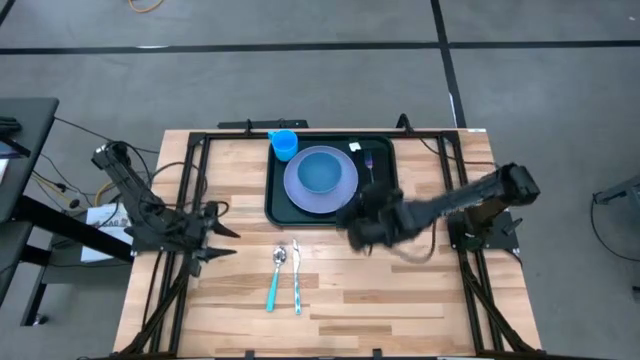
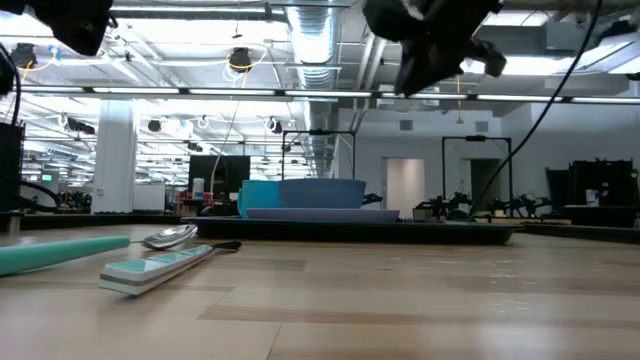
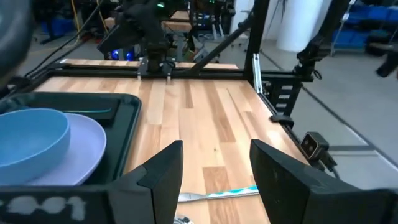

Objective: Set up tray
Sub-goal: Put the spoon on top of the table napkin to the left of the table fork on the tray

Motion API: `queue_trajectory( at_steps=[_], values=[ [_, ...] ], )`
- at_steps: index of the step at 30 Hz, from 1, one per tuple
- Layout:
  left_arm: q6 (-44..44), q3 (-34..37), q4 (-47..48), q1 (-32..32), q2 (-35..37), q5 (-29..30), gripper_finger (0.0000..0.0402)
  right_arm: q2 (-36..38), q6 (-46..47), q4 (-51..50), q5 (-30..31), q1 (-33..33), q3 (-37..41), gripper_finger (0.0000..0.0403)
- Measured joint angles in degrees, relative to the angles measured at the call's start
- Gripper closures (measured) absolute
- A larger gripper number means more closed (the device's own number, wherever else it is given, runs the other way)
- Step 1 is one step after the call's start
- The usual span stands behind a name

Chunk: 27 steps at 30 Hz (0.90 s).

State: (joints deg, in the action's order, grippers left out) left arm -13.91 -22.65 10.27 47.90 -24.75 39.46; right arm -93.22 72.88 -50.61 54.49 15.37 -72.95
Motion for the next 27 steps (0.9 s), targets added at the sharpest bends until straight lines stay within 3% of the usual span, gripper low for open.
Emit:
queue_trajectory(
  at_steps=[4,7,12,18,27],
  values=[
    [4.2,0.1,-4.0,0.0,-4.8,0.8,0.0226,-4.8,1.1,5.3,13.0,5.7,0.0,0.0352],
    [9.3,0.1,-6.8,0.0,-7.8,3.1,0.0226,-7.4,-3.7,6.5,18.7,7.0,-0.3,0.0352],
    [13.5,0.1,-9.5,0.0,-11.1,7.1,0.0226,-7.3,-13.5,5.4,17.6,6.1,-3.4,0.0352],
    [11.1,0.1,-9.9,-0.1,-14.2,12.4,0.0226,-6.2,-14.4,8.6,17.4,7.6,-3.8,0.0352],
    [-1.6,0.1,-9.8,0.0,-18.5,8.3,0.0226,-6.5,-15.9,8.2,15.9,12.9,-3.8,0.0352]
  ],
)
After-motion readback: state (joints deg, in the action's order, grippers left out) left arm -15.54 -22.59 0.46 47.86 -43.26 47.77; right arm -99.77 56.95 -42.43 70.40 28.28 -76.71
